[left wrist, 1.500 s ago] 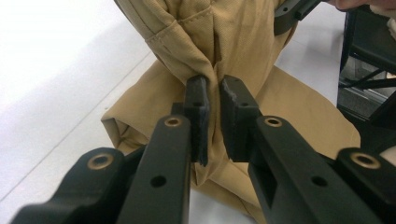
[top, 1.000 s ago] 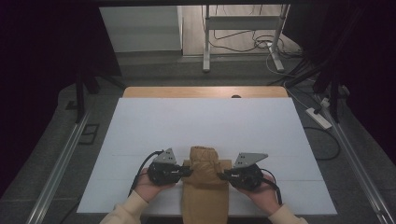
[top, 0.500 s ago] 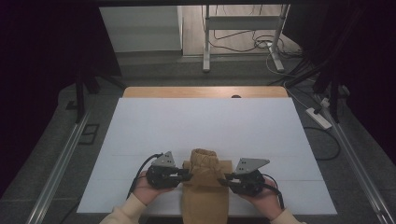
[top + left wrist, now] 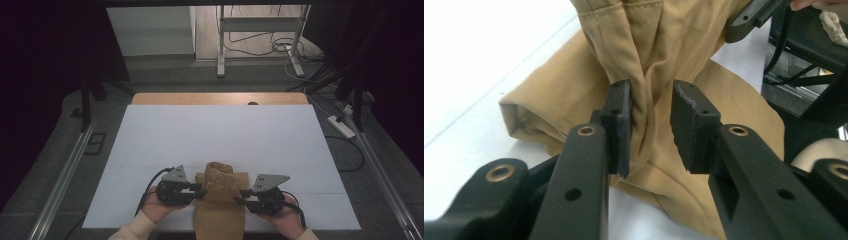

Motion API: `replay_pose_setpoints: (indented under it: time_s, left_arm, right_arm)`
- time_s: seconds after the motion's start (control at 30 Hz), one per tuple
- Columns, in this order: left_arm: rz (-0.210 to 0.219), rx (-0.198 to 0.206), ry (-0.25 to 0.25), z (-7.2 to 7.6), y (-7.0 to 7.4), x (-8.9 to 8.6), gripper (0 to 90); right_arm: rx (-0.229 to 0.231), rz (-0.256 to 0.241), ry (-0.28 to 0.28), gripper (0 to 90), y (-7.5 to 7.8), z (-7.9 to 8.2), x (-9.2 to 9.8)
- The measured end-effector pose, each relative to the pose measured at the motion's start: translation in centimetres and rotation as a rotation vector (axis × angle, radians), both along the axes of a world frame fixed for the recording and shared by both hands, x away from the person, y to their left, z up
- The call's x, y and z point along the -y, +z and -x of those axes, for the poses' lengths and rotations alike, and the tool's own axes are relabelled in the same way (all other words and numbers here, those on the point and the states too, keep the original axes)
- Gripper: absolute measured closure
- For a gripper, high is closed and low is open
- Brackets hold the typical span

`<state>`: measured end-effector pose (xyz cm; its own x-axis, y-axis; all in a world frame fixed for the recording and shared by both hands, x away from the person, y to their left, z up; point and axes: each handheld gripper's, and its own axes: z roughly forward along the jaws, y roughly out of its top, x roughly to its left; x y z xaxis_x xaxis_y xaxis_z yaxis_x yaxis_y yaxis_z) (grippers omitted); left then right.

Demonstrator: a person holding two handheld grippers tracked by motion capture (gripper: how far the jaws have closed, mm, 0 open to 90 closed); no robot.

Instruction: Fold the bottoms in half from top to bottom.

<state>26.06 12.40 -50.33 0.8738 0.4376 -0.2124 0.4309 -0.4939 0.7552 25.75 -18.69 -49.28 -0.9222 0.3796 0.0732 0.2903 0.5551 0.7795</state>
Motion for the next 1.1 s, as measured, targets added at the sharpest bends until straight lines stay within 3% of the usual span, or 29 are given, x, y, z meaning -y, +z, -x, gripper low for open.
replay_pose_setpoints:
  time_s: [0.2,0.43,0.7,0.87,1.03,1.1]
  left_arm:
    - [0.01,-0.003,0.006,0.7,0.0,-0.6,63.5]
    - [0.02,0.004,0.035,1.5,0.3,-2.2,54.4]
    - [0.01,0.017,0.085,1.0,0.4,-2.9,51.1]
    - [0.017,0.02,0.117,0.6,0.6,-3.1,48.8]
    - [0.009,0.022,0.123,0.3,0.6,-2.6,46.8]
    - [0.002,0.022,0.128,0.1,0.5,-2.5,45.9]
  right_arm:
    - [-0.011,0.007,0.003,66.9,-0.2,0.6,0.3]
    - [-0.022,-0.021,0.0,58.5,0.3,1.2,1.0]
    - [-0.039,-0.006,0.011,55.3,-0.1,1.4,1.1]
    - [-0.055,-0.007,0.006,48.9,0.3,1.5,1.6]
    - [-0.053,0.018,0.003,46.0,0.5,1.6,2.1]
    - [-0.06,0.0,-0.002,45.5,0.7,1.6,2.4]
